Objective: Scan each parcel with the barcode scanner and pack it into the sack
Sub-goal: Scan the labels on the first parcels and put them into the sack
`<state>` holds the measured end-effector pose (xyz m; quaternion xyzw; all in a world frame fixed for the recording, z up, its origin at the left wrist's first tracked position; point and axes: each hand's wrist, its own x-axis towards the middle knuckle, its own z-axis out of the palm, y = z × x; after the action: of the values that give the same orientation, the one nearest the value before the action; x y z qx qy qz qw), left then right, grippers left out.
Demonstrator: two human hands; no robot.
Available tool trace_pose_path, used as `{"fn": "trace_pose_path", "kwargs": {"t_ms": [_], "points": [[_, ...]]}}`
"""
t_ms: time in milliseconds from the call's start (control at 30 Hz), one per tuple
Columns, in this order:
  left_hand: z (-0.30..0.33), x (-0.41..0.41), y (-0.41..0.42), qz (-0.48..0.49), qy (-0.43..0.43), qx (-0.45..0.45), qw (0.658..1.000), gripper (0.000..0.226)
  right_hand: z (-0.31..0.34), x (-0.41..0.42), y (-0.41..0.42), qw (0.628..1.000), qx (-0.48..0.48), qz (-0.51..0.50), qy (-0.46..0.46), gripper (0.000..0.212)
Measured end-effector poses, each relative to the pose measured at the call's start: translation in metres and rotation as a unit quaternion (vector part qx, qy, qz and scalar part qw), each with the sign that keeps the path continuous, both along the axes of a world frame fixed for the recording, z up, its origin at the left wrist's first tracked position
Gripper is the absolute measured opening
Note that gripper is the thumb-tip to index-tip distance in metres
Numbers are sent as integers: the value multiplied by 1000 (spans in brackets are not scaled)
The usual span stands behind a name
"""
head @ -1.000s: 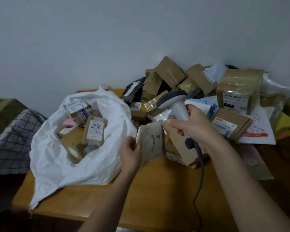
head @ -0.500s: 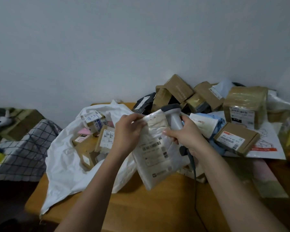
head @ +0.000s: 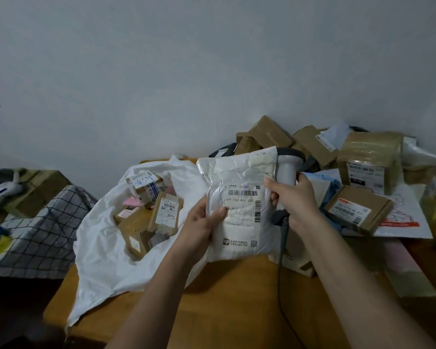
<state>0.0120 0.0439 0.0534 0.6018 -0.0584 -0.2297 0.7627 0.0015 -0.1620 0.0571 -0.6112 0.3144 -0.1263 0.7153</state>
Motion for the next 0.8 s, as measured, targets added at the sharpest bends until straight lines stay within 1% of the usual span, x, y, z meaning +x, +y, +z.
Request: {"fn": "trace_pose_path", "kwargs": {"t_ms": [67, 200, 267, 367, 467, 567, 667, 800], "points": [[1, 1, 0, 7, 9, -13, 1000, 40, 2, -2, 2, 1000, 1, 6, 1, 68], [4, 6, 3, 70, 22, 20, 997, 29, 19, -10, -1, 999, -38, 12, -6, 42], [8, 12, 5, 103, 34, 31, 994, 30, 32, -17, -4, 998, -60, 20, -1, 33], [11, 24, 5, 146, 55, 37, 987, 32, 55, -29, -5, 993, -86, 75, 0, 25], [11, 33, 3, 166, 78, 30, 983, 37, 83, -45, -2, 984, -97, 150, -11, 24], [8, 40, 1, 175, 104, 30, 979, 37, 106, -58, 3, 969, -146, 197, -23, 30], [4, 46, 0, 184, 122, 23, 975, 38, 123, -68, 9, 961, -179, 208, -40, 34], [1, 53, 0, 190, 137, 15, 972, 38, 138, -79, 12, 957, -203, 200, -52, 34]]}}
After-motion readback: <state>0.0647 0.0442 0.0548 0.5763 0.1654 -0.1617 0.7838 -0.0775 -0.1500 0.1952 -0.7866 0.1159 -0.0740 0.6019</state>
